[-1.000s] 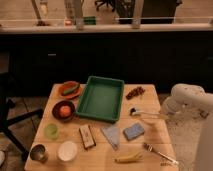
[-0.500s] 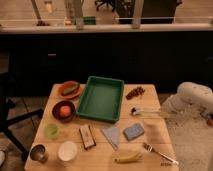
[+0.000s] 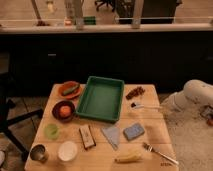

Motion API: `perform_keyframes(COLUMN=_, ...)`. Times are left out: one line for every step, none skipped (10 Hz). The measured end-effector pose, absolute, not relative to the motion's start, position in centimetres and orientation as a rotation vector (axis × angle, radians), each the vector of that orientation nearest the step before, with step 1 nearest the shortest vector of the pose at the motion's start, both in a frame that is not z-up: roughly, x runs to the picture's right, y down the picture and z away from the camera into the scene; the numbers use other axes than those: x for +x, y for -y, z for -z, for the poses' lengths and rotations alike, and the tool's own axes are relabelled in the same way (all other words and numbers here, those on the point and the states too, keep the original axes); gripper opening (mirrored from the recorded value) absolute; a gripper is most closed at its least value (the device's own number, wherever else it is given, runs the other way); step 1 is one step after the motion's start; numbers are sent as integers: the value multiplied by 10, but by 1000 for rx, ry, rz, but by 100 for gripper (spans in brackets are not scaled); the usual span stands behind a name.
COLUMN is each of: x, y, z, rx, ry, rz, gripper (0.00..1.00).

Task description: Place brush in tray

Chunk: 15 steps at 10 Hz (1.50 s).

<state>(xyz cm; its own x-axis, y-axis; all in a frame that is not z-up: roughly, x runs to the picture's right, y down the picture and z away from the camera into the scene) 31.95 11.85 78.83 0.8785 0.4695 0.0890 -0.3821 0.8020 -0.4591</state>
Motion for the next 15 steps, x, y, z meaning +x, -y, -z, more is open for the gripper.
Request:
perform_keyframes(x=318, y=-116, z=-786, rx=-443, ry=217, rz=-460, gripper=17)
perform_keyframes(x=316, y=-114, z=-783, rx=-438, ry=235, rz=-459, gripper=17)
perform_keyframes(x=312, y=-111, z=-779, rx=-432, ry=252, rz=-454, gripper=17)
perform_keyframes(x=305, y=-106, z=-776, rx=-426, ry=269, rz=-441, gripper=17)
perform_keyframes(x=292, y=-101, z=-773, rx=-421, ry=288, rz=-424, gripper=17)
perform_keyframes(x=277, y=-95, z=-769, rx=-416, ry=308, rz=-403, gripper=17)
perform_keyframes(x=263, y=-90, z=-766, rx=-412, ry=324, rz=-384, gripper=17)
perform_keyframes(x=248, y=-86, z=-763, rx=-409, ry=341, rz=-363, gripper=17)
perform_keyframes(x=237, y=-83, z=-761, rx=-410, ry=353, rz=-346, gripper=17)
perform_keyframes(x=222, y=-81, z=-760, rx=-413, ry=369, rz=-324, gripper=17)
perform_keyframes(x=207, y=-80, z=-759, rx=-418, ry=381, rz=-303, gripper=17)
perform_keyframes(x=193, y=-78, z=-760, rx=-423, ry=393, rz=-291, gripper=17)
perform_keyframes(x=179, y=-77, z=-760, rx=-430, ry=407, rz=-278, gripper=17)
perform_keyframes(x=182, y=-77, z=-760, rx=-429, ry=403, rz=-281, gripper=17)
perform_keyframes(x=185, y=-78, z=-760, rx=-429, ry=399, rz=-284, gripper=17)
